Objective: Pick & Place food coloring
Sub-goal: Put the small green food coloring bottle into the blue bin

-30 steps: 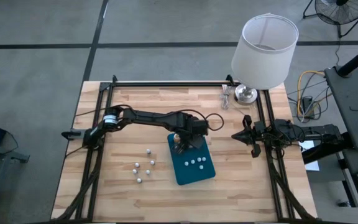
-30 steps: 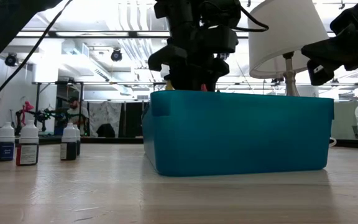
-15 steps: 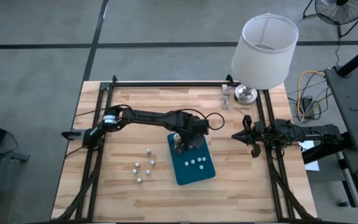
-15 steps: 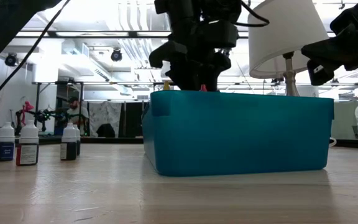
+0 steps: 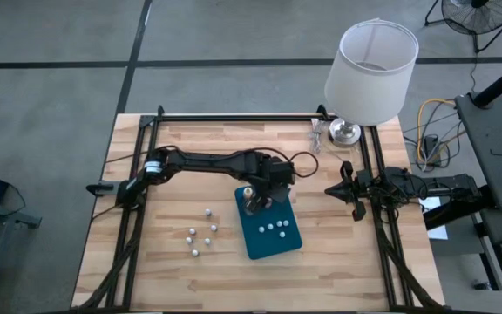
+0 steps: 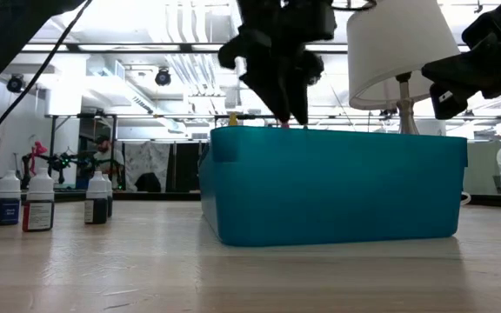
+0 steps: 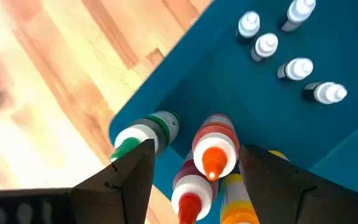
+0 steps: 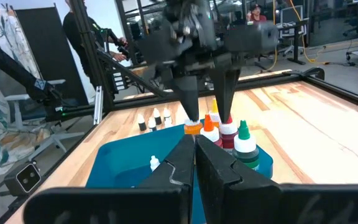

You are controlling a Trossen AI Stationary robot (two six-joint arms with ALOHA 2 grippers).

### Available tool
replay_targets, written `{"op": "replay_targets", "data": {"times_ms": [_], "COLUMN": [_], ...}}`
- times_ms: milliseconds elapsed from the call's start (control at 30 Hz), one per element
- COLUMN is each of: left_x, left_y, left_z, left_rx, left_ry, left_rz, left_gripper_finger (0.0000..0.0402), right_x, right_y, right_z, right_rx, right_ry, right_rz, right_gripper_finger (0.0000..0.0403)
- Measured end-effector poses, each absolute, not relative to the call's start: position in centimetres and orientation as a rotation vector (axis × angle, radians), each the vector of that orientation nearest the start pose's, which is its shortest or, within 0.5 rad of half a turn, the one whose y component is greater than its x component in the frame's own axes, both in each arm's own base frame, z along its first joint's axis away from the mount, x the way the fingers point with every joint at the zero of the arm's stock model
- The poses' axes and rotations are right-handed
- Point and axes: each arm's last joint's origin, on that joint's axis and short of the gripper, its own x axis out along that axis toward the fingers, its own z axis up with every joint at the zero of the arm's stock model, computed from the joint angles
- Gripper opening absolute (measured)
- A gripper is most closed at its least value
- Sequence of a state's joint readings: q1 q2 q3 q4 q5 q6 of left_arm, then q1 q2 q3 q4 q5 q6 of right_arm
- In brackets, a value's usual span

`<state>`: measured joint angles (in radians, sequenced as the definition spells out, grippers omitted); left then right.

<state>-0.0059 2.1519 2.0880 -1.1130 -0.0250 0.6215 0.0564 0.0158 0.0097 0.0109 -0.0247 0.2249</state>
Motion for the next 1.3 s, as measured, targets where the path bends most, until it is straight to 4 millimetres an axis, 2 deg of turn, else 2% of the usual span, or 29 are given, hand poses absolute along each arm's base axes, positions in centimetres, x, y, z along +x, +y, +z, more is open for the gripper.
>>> {"op": "replay_targets", "data": {"times_ms": [200,433,1100,1300], "left_x": [43.9,42.0,36.7,35.2], "left_y": [-0.2,-0.5,-0.4,-0.4], "left_z": [31.0,33.6,38.2,38.9], "left_rx": [0.553,0.506,0.340,0.313], "left_ry": [1.078,1.055,1.114,1.156], "left_rz": [-0.315,-0.277,-0.186,-0.181], "left_gripper_finger": [0.0204,0.0204,0.0204,0.0204], "right_x": [9.8,9.8,9.8,9.8], "right_y": [0.6,0.6,0.6,0.6], "right_z": [16.7,16.7,16.7,16.7], "right_rx": [0.225,0.225,0.225,0.225], "right_ry": [0.005,0.004,0.004,0.004], "right_rz": [0.081,0.083,0.082,0.082], "right_gripper_finger": [0.0009,0.0009,0.0009,0.0009]}}
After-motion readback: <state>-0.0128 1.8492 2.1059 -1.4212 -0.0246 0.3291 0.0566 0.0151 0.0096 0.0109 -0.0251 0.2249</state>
